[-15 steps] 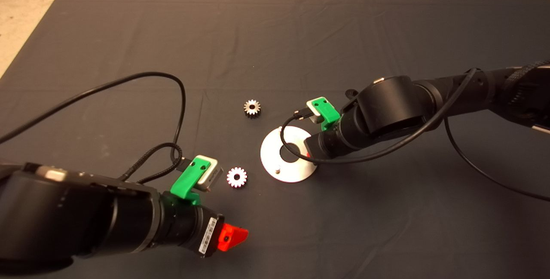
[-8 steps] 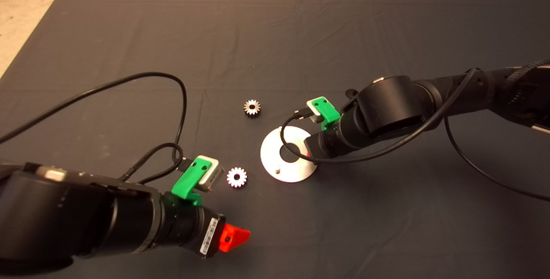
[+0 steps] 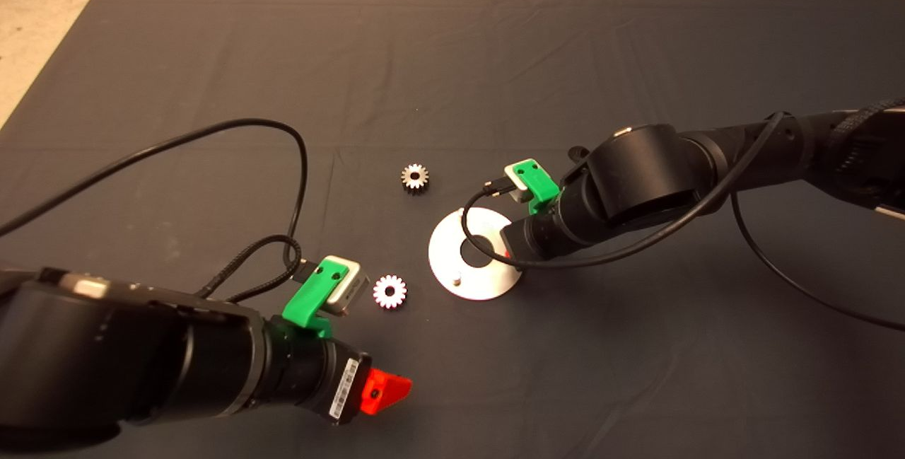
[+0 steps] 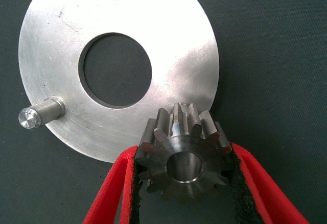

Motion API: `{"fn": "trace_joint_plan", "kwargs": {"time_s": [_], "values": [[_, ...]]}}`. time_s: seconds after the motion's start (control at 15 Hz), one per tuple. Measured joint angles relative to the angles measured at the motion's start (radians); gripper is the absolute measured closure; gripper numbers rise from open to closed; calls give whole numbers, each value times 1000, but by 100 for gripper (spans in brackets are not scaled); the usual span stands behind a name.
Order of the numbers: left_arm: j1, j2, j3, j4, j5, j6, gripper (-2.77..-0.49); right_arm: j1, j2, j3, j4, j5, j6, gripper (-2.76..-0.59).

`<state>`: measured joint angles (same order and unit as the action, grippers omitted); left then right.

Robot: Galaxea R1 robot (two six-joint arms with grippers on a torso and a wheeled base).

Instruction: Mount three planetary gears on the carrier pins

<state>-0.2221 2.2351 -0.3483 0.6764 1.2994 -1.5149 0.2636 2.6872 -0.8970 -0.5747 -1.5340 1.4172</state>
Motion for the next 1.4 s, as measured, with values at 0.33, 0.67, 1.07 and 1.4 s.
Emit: {"fn": "trace_joint_plan", "kwargs": {"time_s": [0.33,0.67,1.07,1.4], "values": [[0,0,0,0,0,0,-275,0,0,0,0,0,0,-96],[0,0,0,0,-1,0,-275,0,0,-3,0,0,0,-96],[0,0,0,0,-1,0,-275,0,0,-12,-1,0,0,-95],[0,0,0,0,-1,0,-275,0,0,-20,-1,0,0,-95]]}}
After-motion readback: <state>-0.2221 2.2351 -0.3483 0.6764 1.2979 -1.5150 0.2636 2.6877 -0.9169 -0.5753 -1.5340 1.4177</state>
